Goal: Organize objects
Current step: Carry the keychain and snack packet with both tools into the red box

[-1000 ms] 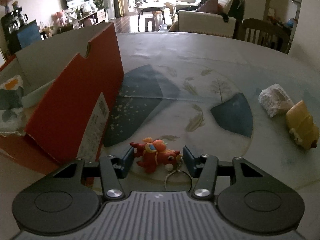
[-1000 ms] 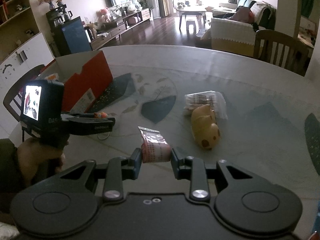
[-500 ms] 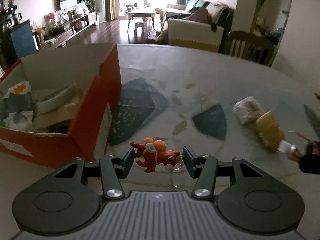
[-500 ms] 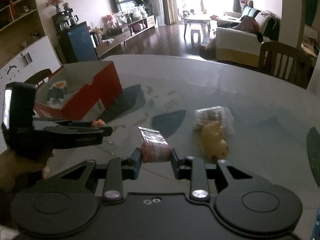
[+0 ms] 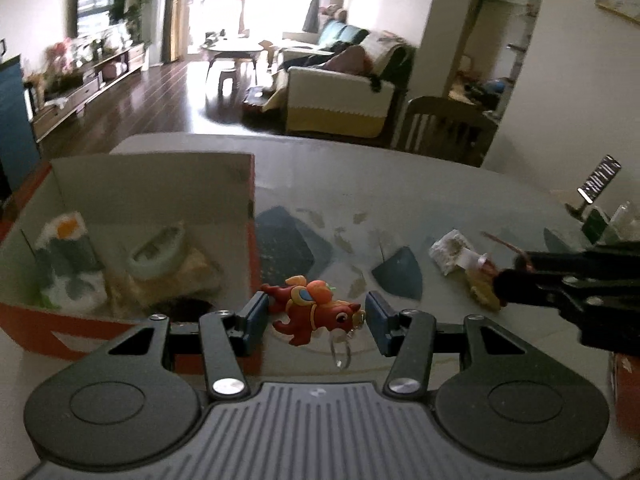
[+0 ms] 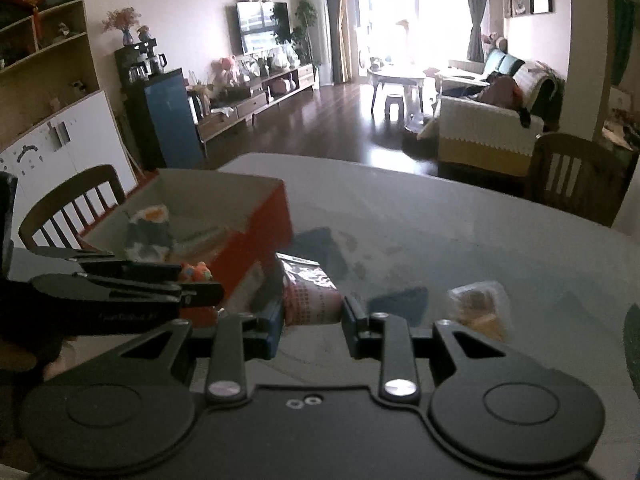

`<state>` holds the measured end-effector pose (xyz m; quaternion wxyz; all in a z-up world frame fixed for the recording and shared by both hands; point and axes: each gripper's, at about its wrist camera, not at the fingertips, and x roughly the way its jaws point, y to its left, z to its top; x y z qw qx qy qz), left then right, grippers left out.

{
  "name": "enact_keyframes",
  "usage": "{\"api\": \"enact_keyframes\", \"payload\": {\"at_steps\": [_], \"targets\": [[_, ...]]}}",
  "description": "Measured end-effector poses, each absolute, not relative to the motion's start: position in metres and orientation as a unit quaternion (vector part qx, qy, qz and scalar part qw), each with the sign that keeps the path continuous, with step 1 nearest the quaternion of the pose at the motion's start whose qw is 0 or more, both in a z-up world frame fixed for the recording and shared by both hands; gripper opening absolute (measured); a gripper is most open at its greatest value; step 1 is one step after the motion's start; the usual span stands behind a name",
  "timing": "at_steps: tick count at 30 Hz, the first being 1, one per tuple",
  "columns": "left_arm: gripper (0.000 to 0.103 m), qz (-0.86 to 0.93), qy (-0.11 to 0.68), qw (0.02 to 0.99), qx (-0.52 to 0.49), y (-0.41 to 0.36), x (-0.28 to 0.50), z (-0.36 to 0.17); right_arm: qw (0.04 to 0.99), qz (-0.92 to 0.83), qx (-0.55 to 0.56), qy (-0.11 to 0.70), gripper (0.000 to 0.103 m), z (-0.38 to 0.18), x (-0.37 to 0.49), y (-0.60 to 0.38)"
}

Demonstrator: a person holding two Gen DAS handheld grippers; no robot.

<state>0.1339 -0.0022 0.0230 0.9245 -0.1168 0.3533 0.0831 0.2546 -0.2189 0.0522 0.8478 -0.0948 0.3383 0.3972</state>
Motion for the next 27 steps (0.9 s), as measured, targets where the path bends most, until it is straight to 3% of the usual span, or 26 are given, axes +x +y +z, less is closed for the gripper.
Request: {"api": "enact_keyframes", "payload": {"at_steps": [13,27], "targets": [[0.052,0.068,0.331,0.939,-0.071,0.103,0.113,0.056,0.842,0.41,-0.099,0.336,0.029,0.059,0.236,-0.113],[0.052,0.086,0.365,0.926,-0.049,0.188,0.165,0.027,0.82,0.411,-0.164,0.363,0.029,0.031,0.238,-0.02]]}}
